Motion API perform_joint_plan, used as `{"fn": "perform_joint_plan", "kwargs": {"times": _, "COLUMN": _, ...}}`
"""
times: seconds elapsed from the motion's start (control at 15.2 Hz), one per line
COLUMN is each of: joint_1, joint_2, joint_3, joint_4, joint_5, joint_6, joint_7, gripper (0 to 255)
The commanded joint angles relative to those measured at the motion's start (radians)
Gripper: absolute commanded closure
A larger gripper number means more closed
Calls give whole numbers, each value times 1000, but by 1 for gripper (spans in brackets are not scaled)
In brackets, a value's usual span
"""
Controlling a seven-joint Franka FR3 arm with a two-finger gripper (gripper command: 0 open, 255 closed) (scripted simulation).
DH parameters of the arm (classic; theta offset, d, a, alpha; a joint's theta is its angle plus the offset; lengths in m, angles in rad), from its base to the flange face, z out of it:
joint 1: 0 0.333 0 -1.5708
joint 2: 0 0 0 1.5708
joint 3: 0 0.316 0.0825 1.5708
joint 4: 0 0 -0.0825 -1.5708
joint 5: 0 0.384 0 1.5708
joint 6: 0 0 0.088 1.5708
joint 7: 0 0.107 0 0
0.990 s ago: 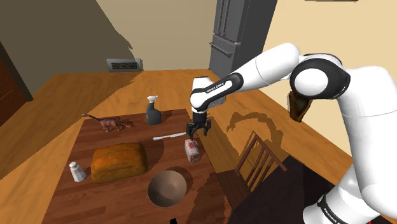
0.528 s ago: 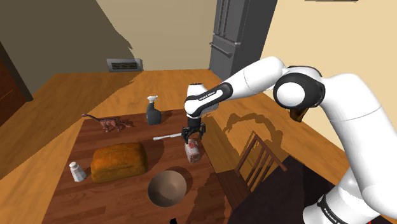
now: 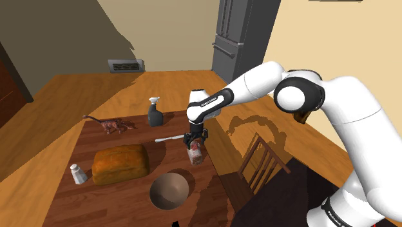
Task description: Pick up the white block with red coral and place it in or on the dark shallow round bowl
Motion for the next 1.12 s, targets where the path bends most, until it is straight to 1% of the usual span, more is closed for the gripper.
{"fn": "perform_joint_plan", "kwargs": {"times": 0.0, "joint_1": 0, "joint_2": 1, "joint_3": 0, "joint_4": 0, "joint_5": 0, "joint_6": 1, "joint_7": 0, "gripper": 0}}
{"fn": "perform_joint_plan", "kwargs": {"times": 0.13, "joint_1": 0, "joint_2": 1, "joint_3": 0, "joint_4": 0, "joint_5": 0, "joint_6": 1, "joint_7": 0, "gripper": 0}}
{"fn": "perform_joint_plan", "kwargs": {"times": 0.2, "joint_1": 0, "joint_2": 1, "joint_3": 0, "joint_4": 0, "joint_5": 0, "joint_6": 1, "joint_7": 0, "gripper": 255}}
{"fn": "perform_joint_plan", "kwargs": {"times": 0.79, "joint_1": 0, "joint_2": 1, "joint_3": 0, "joint_4": 0, "joint_5": 0, "joint_6": 1, "joint_7": 0, "gripper": 255}}
{"fn": "perform_joint_plan", "kwargs": {"times": 1.06, "joint_1": 0, "joint_2": -41, "joint_3": 0, "joint_4": -14, "joint_5": -1, "joint_6": -26, "joint_7": 4, "gripper": 255}}
